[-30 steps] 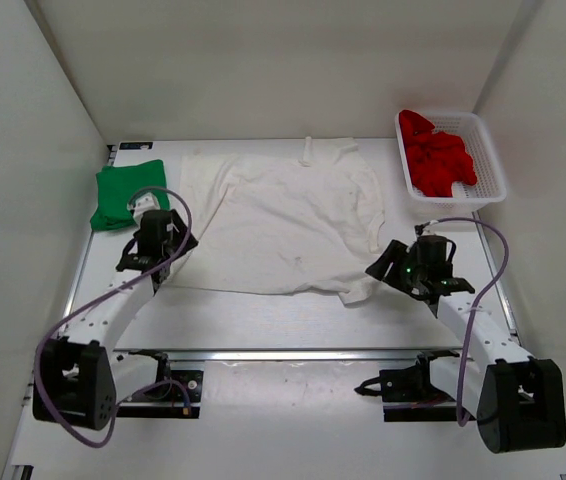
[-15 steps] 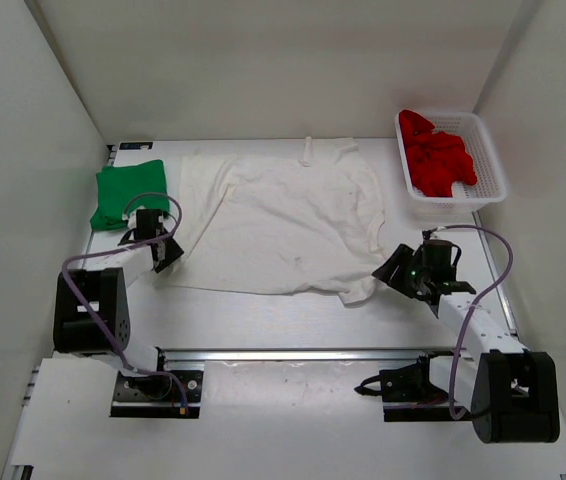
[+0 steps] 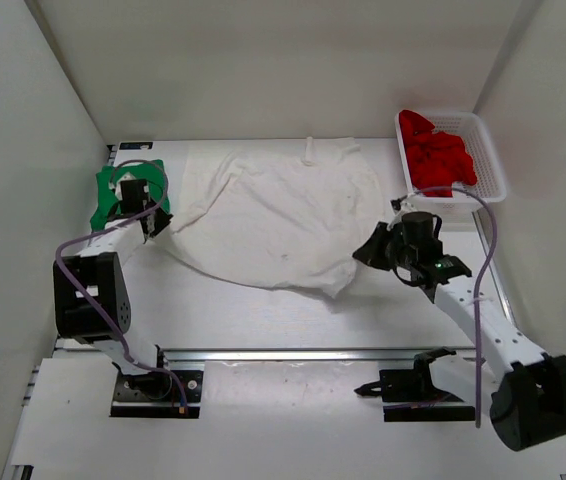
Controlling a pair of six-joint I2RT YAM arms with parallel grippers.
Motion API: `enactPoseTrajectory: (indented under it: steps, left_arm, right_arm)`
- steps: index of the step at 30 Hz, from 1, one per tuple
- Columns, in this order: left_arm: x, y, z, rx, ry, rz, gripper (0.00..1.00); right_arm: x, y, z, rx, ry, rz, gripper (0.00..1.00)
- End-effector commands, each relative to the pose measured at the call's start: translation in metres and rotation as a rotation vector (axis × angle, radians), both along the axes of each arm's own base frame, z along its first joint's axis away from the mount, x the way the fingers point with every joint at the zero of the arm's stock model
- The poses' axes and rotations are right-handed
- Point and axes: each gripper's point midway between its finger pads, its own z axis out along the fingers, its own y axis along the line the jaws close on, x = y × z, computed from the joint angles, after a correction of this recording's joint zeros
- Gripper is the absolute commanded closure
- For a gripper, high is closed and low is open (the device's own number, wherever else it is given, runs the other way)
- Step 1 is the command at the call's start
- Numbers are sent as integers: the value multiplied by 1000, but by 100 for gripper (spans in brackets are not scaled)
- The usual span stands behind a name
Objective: Fold and stack the t-shirts
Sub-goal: Flatten out the tshirt
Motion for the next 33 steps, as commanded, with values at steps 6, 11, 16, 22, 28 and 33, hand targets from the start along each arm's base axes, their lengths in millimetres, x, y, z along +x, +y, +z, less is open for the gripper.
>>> enactPoseTrajectory:
  steps: [6,11,16,22,28,33]
  left_arm:
    - [27,5,21,-33,-69,-6,100]
    - [28,3,19,-29,-67,-13,100]
    - [37,8,13,-7,-53,-1,100]
    - [52,3,16,28,-63,-14,100]
    - [54,6,11,11,-64,-10,90]
    - [65,23,36,39,-121,42,60]
  right_arm:
    - [-10,40,185,64,-334,221,100]
    - [14,24,155,111,-289,180,100]
    - [53,-28,67,139,-162,-9,100]
    - [124,-50,40,155,-108,-101,100]
    - [180,-77,38,81,-82,-165,77]
    - [145,-80,47,67,-115,-235,55]
